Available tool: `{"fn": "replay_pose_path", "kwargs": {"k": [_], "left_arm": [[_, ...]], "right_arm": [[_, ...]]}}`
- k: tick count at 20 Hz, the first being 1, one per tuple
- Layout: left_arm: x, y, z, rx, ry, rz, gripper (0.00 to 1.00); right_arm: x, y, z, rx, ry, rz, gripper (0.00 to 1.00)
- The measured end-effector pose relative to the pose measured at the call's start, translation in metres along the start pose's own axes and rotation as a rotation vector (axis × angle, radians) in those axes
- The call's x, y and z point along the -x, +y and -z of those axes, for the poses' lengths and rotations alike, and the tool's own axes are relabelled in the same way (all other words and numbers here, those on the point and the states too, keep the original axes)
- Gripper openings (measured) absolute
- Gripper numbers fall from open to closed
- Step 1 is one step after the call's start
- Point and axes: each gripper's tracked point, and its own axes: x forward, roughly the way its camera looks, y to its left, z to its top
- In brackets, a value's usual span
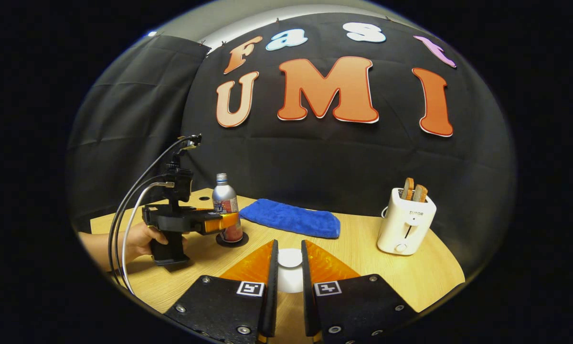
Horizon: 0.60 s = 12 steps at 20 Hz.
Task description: Open the teacup lid with one hand, grasp the water bottle and pour water into the teacup with the other hand; after pouring, place the water bottle on the coaster and then close the teacup lid.
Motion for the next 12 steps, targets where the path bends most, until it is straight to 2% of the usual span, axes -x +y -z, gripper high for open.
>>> {"fn": "replay_pose_path", "kwargs": {"k": [1,5,9,12], "left_arm": [[0.001,0.0,-0.003,-0.003,-0.002,0.001,0.9],[0.004,0.002,0.009,-0.005,0.035,0.01,0.87],[0.014,0.005,0.006,-0.008,0.033,0.015,0.96],[0.028,0.001,-0.007,-0.007,0.011,0.03,0.98]], "right_arm": [[0.0,0.004,0.002,-0.003,0.005,-0.009,0.24],[-0.002,0.015,0.011,-0.015,0.025,-0.025,0.24],[-0.004,0.029,0.026,-0.02,0.065,-0.041,0.24],[-0.007,0.04,0.038,-0.03,0.085,-0.057,0.24]]}}
